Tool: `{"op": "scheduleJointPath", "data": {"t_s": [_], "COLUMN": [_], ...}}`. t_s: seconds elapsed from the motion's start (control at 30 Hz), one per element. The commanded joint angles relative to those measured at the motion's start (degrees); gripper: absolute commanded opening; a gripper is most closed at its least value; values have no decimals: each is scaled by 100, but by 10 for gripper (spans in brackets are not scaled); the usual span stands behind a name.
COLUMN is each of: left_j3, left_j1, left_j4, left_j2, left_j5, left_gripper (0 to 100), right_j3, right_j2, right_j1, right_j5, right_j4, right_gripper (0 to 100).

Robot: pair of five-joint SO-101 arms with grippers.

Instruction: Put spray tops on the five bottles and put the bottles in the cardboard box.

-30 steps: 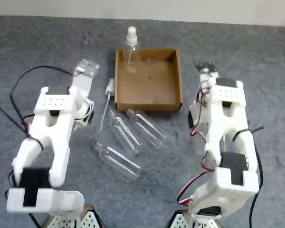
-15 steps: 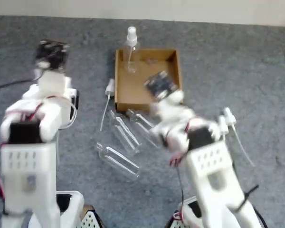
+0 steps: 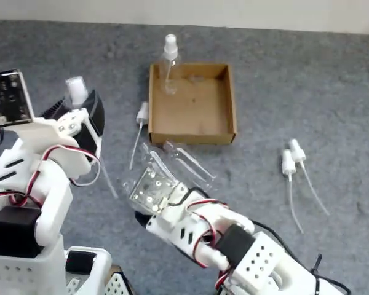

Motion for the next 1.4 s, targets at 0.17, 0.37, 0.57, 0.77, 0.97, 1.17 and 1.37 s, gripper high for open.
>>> {"op": "scheduleJointPath", "data": {"t_s": [0.17,0.37,0.57,0.77,0.97,1.17,1.37], "left_j3": [189,1007,1218,1182,1226,1297,1684], "left_j1": [215,171,198,224,602,1033,1059], "left_j4": [-615,-1512,-1609,-1002,-413,-44,-79], "left_j2": [-40,-40,-40,-48,-48,-57,-57], "left_j5": [158,141,44,53,62,26,-35], "left_gripper": [4,4,4,4,4,4,4], "right_j3": [-31,-31,-22,-48,-66,-75,-84], "right_j2": [-136,-136,-136,-136,-110,-145,-514], "right_j1": [-180,-180,-154,-127,-127,-119,681], "right_j5": [-53,-62,-62,-70,-870,-703,-826], "right_j4": [-207,-207,-207,-233,-233,-233,-813], "right_gripper": [4,4,4,4,4,4,4]}}
